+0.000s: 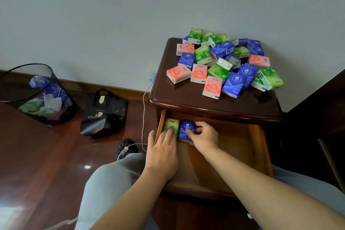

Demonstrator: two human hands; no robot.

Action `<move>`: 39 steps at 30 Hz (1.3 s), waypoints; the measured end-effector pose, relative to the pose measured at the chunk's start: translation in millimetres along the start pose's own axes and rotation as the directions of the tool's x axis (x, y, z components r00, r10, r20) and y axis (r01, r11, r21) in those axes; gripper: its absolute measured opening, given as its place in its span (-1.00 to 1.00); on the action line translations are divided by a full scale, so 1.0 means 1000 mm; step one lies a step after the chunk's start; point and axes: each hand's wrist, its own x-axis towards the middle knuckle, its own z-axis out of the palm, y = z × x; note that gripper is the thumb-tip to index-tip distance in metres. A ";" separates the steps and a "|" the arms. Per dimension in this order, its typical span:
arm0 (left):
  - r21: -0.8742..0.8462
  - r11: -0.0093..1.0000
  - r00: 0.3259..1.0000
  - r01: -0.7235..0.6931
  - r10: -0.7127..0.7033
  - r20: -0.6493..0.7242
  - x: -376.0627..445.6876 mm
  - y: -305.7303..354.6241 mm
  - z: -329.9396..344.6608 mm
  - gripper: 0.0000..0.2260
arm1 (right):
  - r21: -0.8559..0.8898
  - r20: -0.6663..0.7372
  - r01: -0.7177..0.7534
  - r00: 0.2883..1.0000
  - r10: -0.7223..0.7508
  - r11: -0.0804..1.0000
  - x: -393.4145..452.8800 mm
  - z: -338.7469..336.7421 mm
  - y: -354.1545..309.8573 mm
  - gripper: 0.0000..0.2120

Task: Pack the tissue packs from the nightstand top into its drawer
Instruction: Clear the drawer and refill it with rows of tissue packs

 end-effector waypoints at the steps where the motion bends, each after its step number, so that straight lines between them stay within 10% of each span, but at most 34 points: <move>1: 0.003 1.000 1.000 0.011 -0.011 0.017 0.000 0.000 0.000 -0.39 | -0.001 -0.002 0.003 1.000 -0.003 1.000 0.001 0.002 -0.001 -0.50; 21: -0.040 0.999 0.997 -0.007 0.010 0.071 0.000 -0.003 0.001 -0.30 | -0.170 -0.013 0.052 0.998 -0.055 0.984 -0.018 -0.011 -0.015 -0.53; 27: -0.161 0.987 0.986 -0.019 -0.008 -0.165 0.012 0.006 -0.033 -0.48 | -0.552 -0.010 0.578 0.717 -0.697 0.601 -0.040 -0.070 -0.037 -0.85; 30: -0.196 0.979 0.971 -0.060 0.012 -0.241 0.032 0.021 -0.063 -0.49 | -0.656 -0.066 0.584 0.587 -0.807 0.478 -0.019 -0.100 -0.065 -0.82; 34: -0.221 0.969 0.965 -0.107 0.048 -0.257 0.054 0.044 -0.098 -0.43 | -0.877 -0.108 0.273 0.690 -0.716 0.395 0.014 -0.133 -0.082 -0.40; 39: -0.172 0.978 0.972 -0.119 0.080 -0.221 0.074 0.059 -0.117 -0.34 | -0.938 0.040 0.263 0.727 -0.686 0.224 0.030 -0.162 -0.064 -0.37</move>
